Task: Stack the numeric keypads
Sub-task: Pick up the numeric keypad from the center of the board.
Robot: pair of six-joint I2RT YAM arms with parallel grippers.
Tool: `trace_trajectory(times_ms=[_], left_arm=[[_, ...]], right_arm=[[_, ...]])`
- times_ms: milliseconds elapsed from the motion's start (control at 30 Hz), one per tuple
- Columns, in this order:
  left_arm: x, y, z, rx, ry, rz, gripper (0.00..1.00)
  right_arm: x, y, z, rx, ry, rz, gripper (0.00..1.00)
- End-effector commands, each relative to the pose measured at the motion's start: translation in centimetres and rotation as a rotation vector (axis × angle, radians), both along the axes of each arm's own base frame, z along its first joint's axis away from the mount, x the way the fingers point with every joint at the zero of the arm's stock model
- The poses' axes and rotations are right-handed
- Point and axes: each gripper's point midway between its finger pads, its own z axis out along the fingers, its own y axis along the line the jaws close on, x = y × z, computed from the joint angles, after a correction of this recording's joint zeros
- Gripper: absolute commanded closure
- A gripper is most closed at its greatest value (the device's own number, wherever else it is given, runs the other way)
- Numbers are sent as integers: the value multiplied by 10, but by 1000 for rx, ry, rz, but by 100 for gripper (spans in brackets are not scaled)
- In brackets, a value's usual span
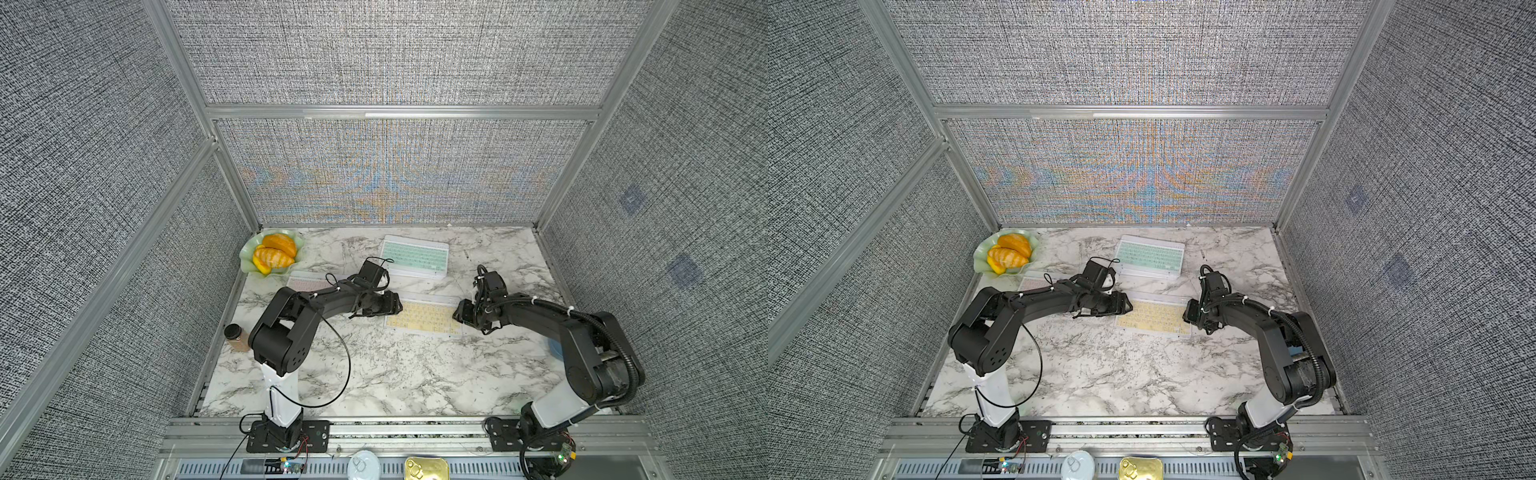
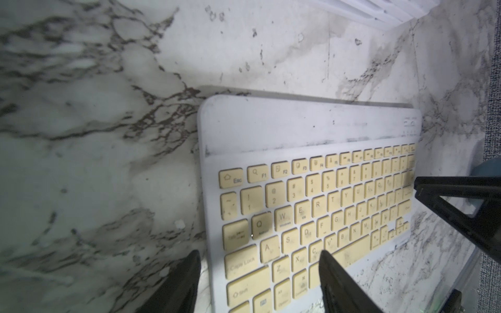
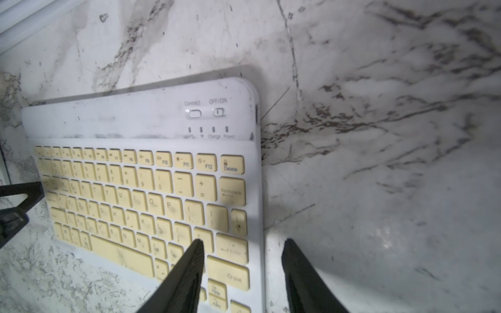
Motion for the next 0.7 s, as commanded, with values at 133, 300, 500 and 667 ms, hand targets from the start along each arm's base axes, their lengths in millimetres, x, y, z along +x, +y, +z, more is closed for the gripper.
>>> trace_trajectory(times_ms=[133,300,500,667], left_arm=[[-12,0,-10,20,41,-25,30],[-14,1,-11,23,48,-22,30],[-16,3,-12,27,49,-21,30],[-17,3,-12,29,49,-22,30]], right_arm=[[-1,6,-2,52,18,-29,49],[0,9,-3,71,18,-34,49],[-1,8,-4,70,23,-39,49],[-2,-3,-6,1,30,-50,49]])
